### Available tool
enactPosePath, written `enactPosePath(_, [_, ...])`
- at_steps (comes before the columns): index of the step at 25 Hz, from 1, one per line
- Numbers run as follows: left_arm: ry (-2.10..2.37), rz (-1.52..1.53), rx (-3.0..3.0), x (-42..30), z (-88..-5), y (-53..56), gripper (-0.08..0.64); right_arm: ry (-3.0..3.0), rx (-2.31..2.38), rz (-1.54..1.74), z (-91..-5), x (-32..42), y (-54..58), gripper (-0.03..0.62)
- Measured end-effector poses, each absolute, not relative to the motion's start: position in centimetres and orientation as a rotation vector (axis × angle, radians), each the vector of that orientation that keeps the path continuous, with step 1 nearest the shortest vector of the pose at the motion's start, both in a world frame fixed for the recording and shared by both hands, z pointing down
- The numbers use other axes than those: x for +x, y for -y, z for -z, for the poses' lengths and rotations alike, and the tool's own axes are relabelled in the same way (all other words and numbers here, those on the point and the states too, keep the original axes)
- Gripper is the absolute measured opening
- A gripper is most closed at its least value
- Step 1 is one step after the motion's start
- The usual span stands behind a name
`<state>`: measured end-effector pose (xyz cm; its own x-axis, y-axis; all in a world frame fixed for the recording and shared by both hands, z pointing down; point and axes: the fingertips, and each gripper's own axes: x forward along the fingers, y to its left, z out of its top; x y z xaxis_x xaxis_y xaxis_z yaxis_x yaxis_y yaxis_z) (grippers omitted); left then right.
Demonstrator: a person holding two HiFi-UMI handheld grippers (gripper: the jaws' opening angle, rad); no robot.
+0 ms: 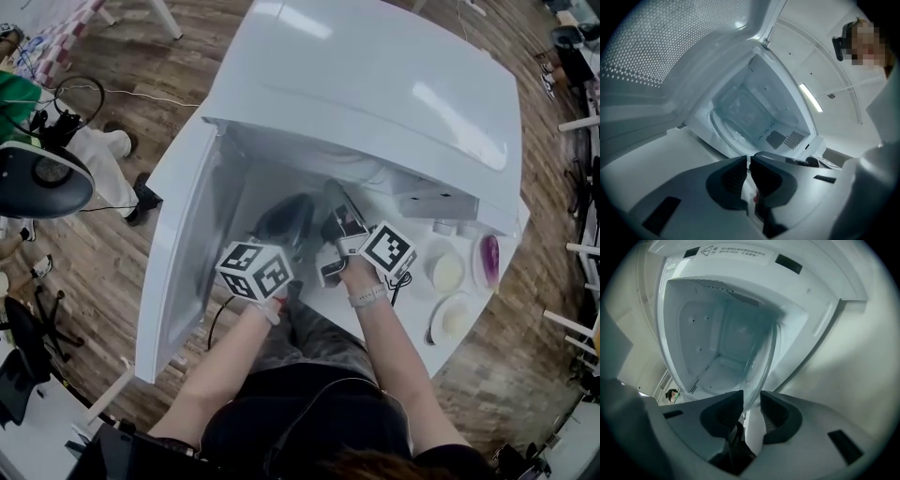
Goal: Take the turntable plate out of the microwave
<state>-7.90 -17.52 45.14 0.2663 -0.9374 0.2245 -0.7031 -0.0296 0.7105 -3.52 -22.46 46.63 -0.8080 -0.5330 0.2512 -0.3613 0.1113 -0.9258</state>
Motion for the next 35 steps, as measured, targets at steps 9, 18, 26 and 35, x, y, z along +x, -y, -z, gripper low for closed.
enactPosePath(9, [1.471, 0.44, 1.73, -8.1, -45.2, 18.1, 0.014, -2.089, -0.917, 1.867, -47.2, -3.9, 23.3, 0.094])
enactPosePath(18, [1.388, 0.536, 1.609, -8.0, -45.9, 18.3, 0.085, -2.018, -0.841, 1.905, -47.1, -3.4, 23.0, 0.069])
enactPosePath(26, [1.352, 0.63, 1.541, -8.2, -46.0, 18.5, 0.091, -1.977, -0.804, 1.913, -46.9, -2.7, 22.4, 0.061])
enactPosePath(35, [1.314, 0.698, 1.491, -8.3, -46.2, 18.6, 0.092, -1.965, -0.761, 1.907, -46.5, -2.1, 21.8, 0.058])
